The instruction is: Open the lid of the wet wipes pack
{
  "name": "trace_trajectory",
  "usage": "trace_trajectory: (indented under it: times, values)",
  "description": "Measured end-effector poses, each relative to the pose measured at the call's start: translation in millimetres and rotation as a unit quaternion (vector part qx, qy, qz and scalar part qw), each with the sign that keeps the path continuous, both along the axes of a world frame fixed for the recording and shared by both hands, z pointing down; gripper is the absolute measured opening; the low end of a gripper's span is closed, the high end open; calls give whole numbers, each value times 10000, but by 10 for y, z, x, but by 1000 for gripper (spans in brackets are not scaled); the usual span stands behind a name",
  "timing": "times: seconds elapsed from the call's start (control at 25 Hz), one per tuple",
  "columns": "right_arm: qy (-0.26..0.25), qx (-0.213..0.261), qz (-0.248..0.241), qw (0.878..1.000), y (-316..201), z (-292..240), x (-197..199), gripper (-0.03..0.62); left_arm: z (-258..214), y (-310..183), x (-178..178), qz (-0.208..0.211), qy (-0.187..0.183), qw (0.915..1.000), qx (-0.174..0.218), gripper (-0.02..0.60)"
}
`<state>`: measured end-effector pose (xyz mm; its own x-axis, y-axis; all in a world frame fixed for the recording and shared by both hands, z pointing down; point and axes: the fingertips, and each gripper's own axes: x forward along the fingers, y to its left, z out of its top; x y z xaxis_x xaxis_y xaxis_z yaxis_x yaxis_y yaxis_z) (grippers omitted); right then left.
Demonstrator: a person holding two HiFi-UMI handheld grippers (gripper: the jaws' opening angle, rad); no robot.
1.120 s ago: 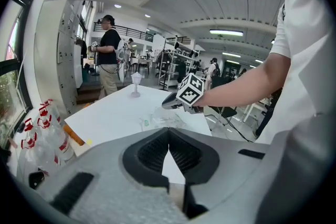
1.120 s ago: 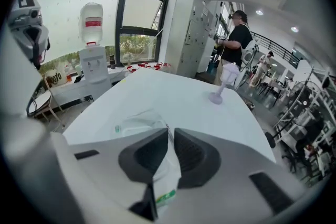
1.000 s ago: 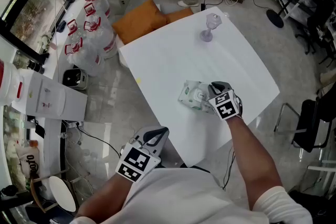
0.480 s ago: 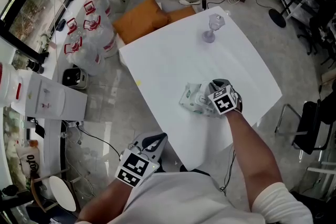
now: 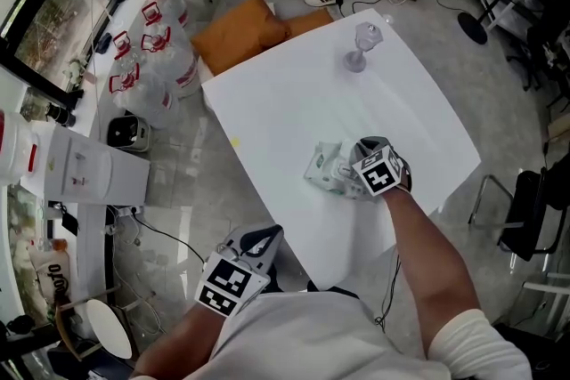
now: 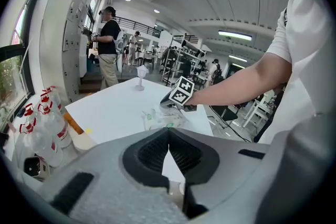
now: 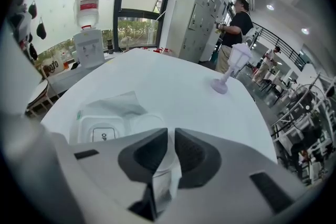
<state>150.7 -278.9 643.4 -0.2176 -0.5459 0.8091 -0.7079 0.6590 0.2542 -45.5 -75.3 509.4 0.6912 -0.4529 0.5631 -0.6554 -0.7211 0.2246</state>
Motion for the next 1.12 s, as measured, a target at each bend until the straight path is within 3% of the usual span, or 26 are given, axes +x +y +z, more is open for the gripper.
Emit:
trace_trajectory:
  times: [0.24, 0.6, 0.84, 1.12]
  values:
    - [4, 147, -67, 9999, 135, -226, 17, 55, -28, -84, 61, -36, 165, 9999, -4, 0]
    - [-162, 546, -102, 9983, 641, -757, 21, 58, -189, -174, 336, 277, 416, 9986, 140, 0]
    - [-142, 543, -55, 9984, 896, -738, 76, 57, -264, -69, 526, 557, 424, 9973, 220, 0]
    - [-244, 495, -77, 9984, 1058, -680, -43, 57, -250, 38, 444, 533, 373, 9977, 178, 0]
